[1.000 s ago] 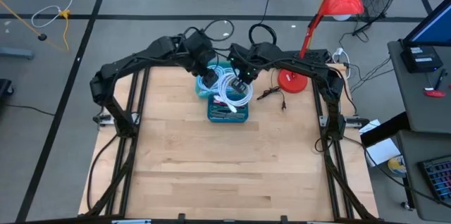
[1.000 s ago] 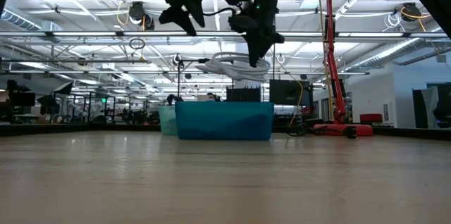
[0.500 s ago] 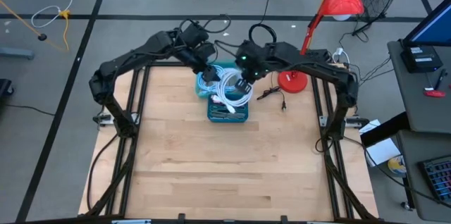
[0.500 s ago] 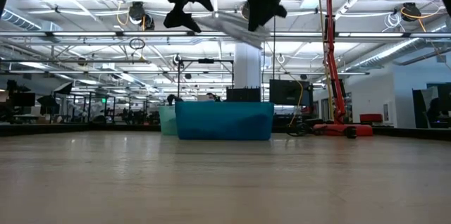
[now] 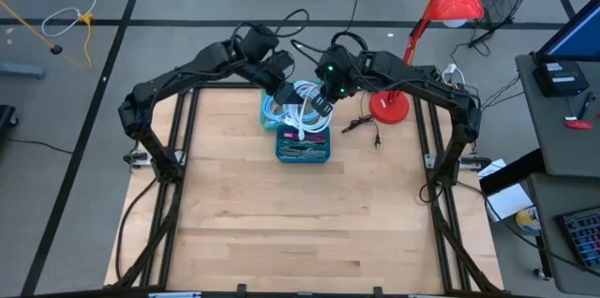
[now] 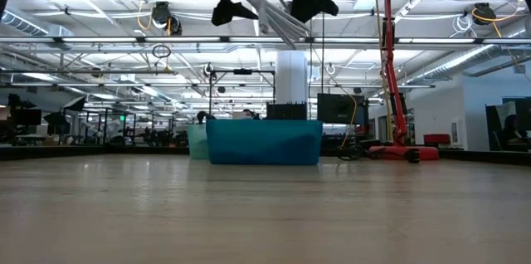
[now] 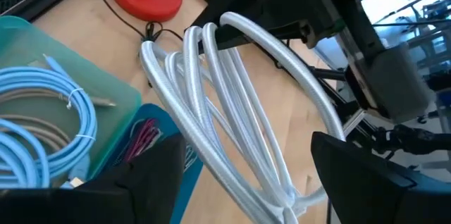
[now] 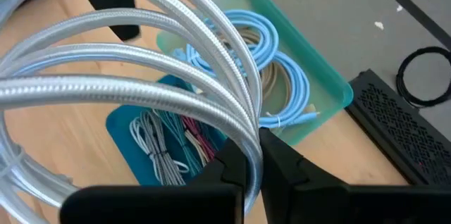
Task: Pick & Place USB Port
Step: Put the white display cable into the green bin
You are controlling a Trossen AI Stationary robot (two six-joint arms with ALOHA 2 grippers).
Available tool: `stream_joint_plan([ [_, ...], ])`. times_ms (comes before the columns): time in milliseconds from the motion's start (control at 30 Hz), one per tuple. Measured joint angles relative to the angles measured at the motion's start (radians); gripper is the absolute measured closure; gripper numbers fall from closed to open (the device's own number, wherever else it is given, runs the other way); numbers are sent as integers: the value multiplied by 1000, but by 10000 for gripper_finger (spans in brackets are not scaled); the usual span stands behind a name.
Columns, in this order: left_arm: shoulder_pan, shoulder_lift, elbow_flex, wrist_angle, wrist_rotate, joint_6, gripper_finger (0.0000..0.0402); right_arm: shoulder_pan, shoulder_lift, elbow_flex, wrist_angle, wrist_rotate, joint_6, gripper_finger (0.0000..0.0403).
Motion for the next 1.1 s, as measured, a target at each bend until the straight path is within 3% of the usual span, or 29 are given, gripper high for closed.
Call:
stream_joint_plan([
  [500,23,0,0,-122,38,89,94,-4,0,0,-21,3,9,395],
  [800,23,0,-1,27,230,2,94,-4,0,0,-24,4,15,395],
  [967,17,-1,-1,26,197,-1,94,-6,0,0,-7,4,30,395],
  [1100,15,-1,-1,19,74,-4,94,-24,1,0,-48,0,107,395],
])
